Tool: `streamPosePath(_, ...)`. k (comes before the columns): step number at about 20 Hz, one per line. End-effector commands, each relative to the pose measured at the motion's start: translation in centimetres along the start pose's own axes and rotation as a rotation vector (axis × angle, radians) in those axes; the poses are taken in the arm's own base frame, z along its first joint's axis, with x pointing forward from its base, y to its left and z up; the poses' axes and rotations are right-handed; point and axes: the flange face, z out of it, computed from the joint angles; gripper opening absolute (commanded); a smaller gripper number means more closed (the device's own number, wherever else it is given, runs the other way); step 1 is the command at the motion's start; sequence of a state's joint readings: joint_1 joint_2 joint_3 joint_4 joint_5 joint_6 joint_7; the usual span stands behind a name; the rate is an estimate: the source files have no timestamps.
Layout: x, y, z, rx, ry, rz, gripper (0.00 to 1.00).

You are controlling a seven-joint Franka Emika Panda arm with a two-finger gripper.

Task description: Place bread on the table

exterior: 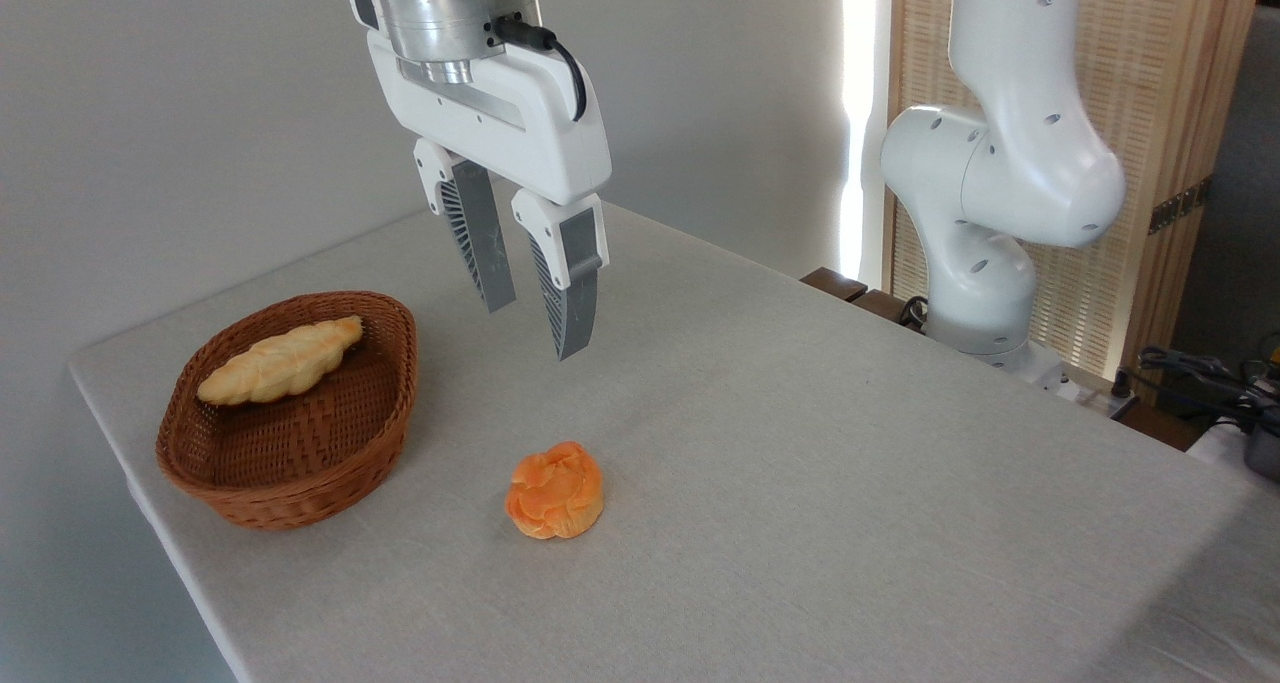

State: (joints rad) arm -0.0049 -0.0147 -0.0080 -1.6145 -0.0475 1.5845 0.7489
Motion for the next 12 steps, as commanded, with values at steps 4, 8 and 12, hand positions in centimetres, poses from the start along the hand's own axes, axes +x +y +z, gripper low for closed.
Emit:
streamPosePath(4, -0.23, -0.19, -0.29, 0.003, -0.023, 0.012, 1.00)
streamPosePath(8, -0.16, -0.18, -0.20, 0.026, -0.048, 0.022, 1.00)
streamPosePath(12, -0.16, -0.18, -0.20, 0.026, -0.048, 0.015, 1.00)
